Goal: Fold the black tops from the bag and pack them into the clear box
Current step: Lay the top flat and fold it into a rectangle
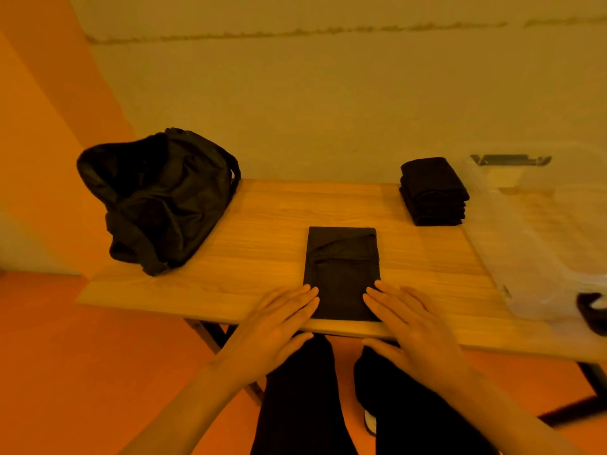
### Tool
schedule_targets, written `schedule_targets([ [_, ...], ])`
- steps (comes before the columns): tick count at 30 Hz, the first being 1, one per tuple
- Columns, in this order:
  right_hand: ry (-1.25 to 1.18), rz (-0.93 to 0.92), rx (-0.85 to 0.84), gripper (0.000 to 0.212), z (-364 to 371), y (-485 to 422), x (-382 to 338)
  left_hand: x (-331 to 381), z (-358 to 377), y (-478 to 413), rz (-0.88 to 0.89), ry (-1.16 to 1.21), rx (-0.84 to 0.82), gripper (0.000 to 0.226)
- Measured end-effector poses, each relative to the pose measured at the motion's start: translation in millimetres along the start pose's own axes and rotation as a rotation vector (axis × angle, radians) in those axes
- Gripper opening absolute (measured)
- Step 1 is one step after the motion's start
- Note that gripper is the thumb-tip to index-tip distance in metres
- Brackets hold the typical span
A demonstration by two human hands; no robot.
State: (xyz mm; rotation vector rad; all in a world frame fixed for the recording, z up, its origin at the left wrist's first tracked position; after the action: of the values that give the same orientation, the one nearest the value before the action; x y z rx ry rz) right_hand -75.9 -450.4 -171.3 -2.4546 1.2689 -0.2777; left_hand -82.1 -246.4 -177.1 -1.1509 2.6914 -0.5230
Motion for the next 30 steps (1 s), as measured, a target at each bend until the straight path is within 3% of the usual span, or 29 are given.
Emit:
schedule_targets([
  [8,-0.022,0.031,-0.010,0.061,1,-1,3,-6,-3,-2,0.006,0.074,0.087,0.048],
  [16,-0.170,-0.060,0.110,0.027,-17,12,-6,20,-15,5,0.151,0.082,0.213,0.023],
  [18,-0.185,-0.050,0.088,0.029,-25,14,-6,22,-24,4,0.150,0.148,0.197,0.022],
  [23,-0.451,0.078,-0.008,0.042,-55,0,13,7,-60,-9,-0.030,0.408,0.228,0.024],
  [28,-0.697,0.178,-0.034,0.021,-72,-35,32,-13,-74,-36,-0.201,0.678,0.174,0.017],
  [30,-0.792,0.237,-0.055,0.026,-64,-46,40,-26,-67,-44,-0.290,0.791,0.121,0.017],
])
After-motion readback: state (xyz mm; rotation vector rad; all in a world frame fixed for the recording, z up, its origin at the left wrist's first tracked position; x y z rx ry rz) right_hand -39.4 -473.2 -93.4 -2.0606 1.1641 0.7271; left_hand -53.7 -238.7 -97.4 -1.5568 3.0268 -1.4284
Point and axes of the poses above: each hand's wrist, its own y-axis away from the middle knuckle, its own z-axis out of the palm, x = y × z, the point moved 8 cm from there along -y, towards the middle knuckle
